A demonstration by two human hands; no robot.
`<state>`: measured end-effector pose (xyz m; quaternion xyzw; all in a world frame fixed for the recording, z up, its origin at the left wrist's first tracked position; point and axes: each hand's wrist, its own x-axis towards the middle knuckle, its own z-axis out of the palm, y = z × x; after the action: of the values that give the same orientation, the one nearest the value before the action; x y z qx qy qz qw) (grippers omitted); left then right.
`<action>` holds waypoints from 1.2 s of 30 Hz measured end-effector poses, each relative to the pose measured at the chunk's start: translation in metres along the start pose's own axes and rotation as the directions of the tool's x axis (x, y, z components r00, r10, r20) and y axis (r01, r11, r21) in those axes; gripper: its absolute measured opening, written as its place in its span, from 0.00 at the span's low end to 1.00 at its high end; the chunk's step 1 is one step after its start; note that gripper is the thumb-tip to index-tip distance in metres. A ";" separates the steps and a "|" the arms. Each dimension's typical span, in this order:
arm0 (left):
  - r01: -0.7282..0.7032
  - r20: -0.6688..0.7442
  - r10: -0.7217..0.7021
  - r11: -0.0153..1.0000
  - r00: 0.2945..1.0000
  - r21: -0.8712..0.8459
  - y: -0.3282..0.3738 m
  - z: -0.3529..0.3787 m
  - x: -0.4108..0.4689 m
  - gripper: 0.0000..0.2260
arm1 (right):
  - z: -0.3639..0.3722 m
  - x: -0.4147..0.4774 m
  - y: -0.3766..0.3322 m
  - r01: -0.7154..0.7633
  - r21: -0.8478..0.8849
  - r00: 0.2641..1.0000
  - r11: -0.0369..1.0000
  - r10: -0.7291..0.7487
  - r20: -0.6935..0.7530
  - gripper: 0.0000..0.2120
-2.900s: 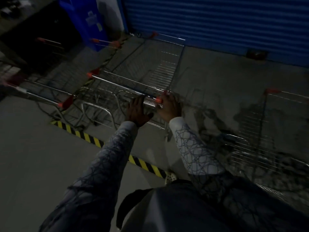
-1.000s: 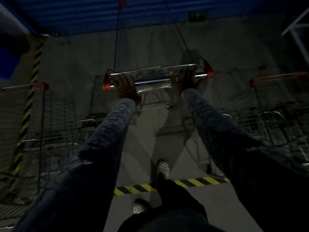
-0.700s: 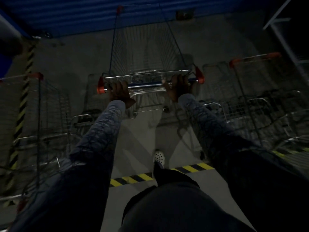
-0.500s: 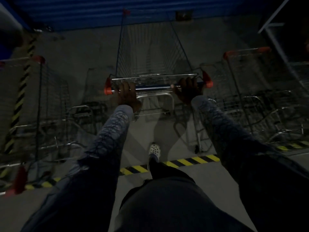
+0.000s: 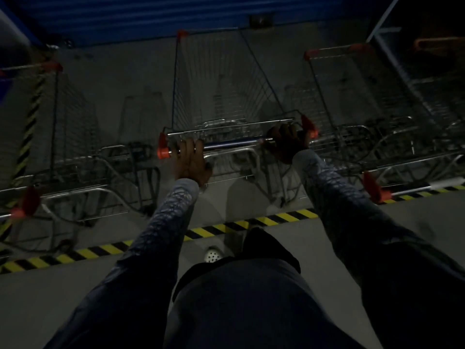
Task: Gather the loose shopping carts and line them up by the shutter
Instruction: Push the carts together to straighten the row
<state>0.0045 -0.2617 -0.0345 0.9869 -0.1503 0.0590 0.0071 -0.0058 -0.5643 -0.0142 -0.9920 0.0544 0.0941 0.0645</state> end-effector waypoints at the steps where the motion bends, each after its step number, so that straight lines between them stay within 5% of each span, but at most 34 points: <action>1: 0.008 -0.012 -0.008 1.000 1.000 -0.001 0.004 0.000 -0.007 0.31 | 0.002 -0.008 0.007 0.020 -0.002 1.000 1.000 -0.020 -0.018 0.48; 6: 0.131 -0.117 -0.138 0.990 0.984 -0.060 0.030 -0.003 -0.033 0.30 | 0.011 -0.034 0.050 0.184 -0.166 0.953 0.969 -0.217 -0.212 0.31; 13: 0.390 -0.068 -0.402 0.910 0.913 -0.142 0.073 -0.007 -0.063 0.31 | -0.001 -0.069 0.124 0.302 -0.114 0.941 0.947 -0.315 -0.127 0.35; 19: 0.591 0.043 -0.593 0.790 0.804 -0.162 0.125 -0.020 -0.081 0.32 | 0.002 -0.088 0.150 0.491 0.029 0.849 0.871 -0.470 -0.243 0.30; 24: 0.626 0.006 -0.630 0.771 0.777 -0.116 0.144 -0.019 -0.100 0.28 | 0.014 -0.102 0.162 0.484 0.073 0.854 0.872 -0.453 -0.258 0.29; 28: 0.624 -0.020 -0.629 0.773 0.777 -0.115 0.150 -0.022 -0.111 0.25 | 0.014 -0.111 0.167 0.572 0.034 0.773 0.819 -0.525 -0.357 0.23; 32: 0.603 -0.084 -0.620 0.781 0.780 -0.164 0.157 -0.023 -0.120 0.25 | 0.016 -0.121 0.171 0.546 -0.009 0.764 0.838 -0.503 -0.405 0.26; 36: 0.599 -0.086 -0.618 0.782 0.782 -0.175 0.161 -0.022 -0.124 0.24 | 0.027 -0.125 0.174 0.571 -0.018 0.733 0.821 -0.520 -0.438 0.18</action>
<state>-0.1630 -0.3779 -0.0277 0.9729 0.1738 0.1113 0.1042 -0.1534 -0.7205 -0.0369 -0.9543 -0.2210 -0.1502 0.1341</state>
